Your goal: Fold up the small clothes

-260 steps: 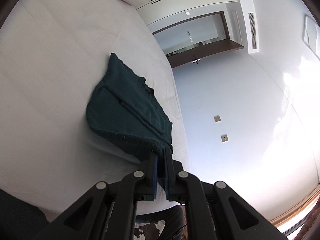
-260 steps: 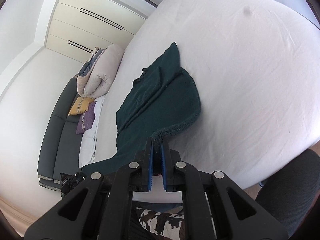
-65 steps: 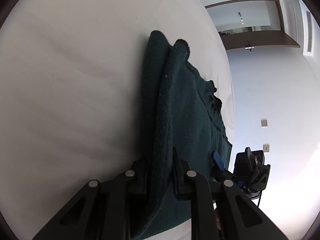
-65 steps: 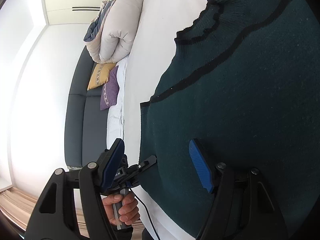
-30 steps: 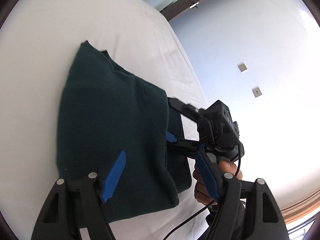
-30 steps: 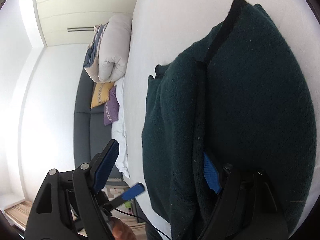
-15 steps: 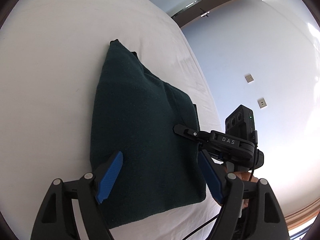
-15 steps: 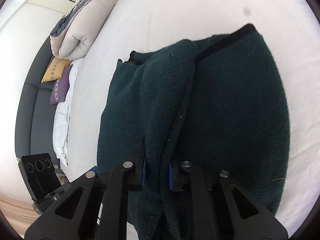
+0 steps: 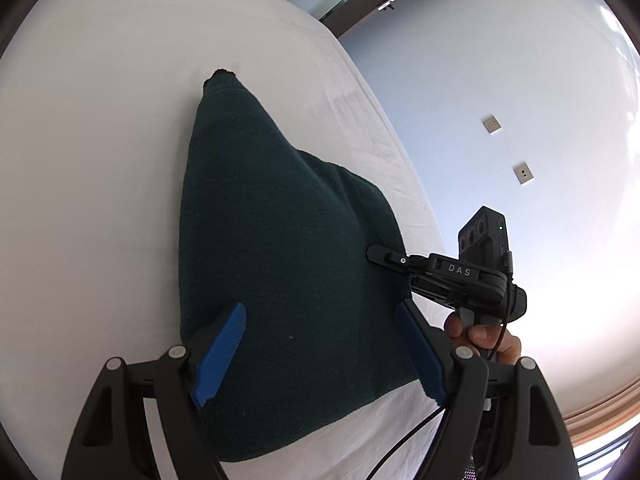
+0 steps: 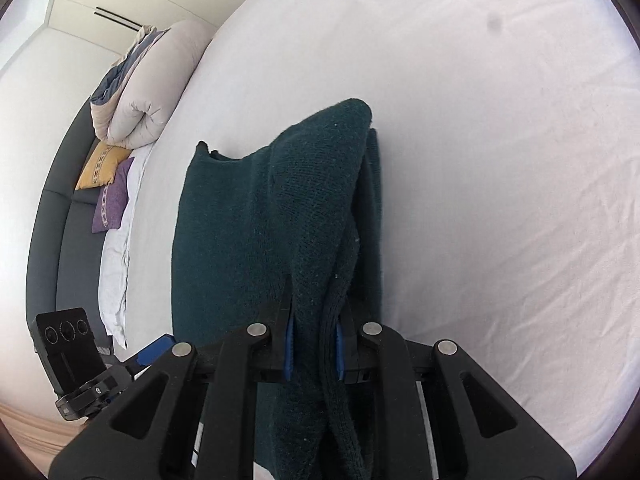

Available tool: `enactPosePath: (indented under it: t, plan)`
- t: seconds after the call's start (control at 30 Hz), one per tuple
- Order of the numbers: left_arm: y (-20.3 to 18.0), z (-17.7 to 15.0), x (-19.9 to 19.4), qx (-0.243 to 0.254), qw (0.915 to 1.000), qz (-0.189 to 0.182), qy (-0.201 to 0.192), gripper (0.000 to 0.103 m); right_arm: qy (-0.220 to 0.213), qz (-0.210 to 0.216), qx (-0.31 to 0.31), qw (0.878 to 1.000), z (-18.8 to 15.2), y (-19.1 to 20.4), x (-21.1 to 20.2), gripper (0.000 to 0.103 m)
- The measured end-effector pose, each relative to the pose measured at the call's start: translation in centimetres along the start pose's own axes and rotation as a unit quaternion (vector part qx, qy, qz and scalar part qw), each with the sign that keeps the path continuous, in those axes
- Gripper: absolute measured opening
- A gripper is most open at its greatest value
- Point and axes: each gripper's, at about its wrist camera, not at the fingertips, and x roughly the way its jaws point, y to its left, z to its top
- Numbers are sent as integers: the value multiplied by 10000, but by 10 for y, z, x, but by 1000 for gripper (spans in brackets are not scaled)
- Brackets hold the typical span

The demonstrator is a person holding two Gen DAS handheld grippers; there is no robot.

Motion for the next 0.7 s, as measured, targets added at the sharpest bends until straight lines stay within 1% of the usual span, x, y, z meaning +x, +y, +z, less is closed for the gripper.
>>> enactPosePath:
  t: [0.07,0.13,0.23,0.27,0.3,0.33,0.43,0.47,0.5,0.57,0.63,0.67,0.7]
  plan:
    - [-3,0,5,95,9999,97,1,79,52,112,83,9999,2,-14,14,14]
    - [-4,0,7,194,9996,185,-39,79,-14,350,273,9990,3,-28,27,14]
    - [-4,0,2,328,9989,284,-180,79,-24,472,263,9985,1,-37,26,16]
    - [-3,0,-3,367,9982,369,-286,79,-21,411,275,9988,-1,-38,23,17]
    - [-1,0,-8,390,9975,431,-398,80,-65,265,240,9993,-3,-34,18,21]
    - [1,1,-12,380,9972,425,-491,80,-175,17,154,9997,-5,-30,8,23]
    - [6,6,-19,327,9968,415,-607,82,-773,-759,-138,9940,-8,-12,-28,24]
    - [5,7,-18,379,9966,417,-595,82,-962,-790,-223,9920,-10,-3,-39,25]
    - [1,9,-16,458,9965,397,-575,82,-1017,-565,-343,9926,-12,7,-50,24]
    - [-9,14,-10,672,9953,415,-558,82,-841,-45,-660,9943,-16,29,-51,24]
    - [-24,20,0,1020,9918,509,-570,82,-587,171,-906,9940,-22,42,-41,24]
    - [-28,23,7,1202,9899,542,-515,82,-442,264,-927,9944,-24,42,-32,24]
    - [-31,26,15,1350,9880,609,-448,82,-358,272,-878,9951,-24,37,-23,24]
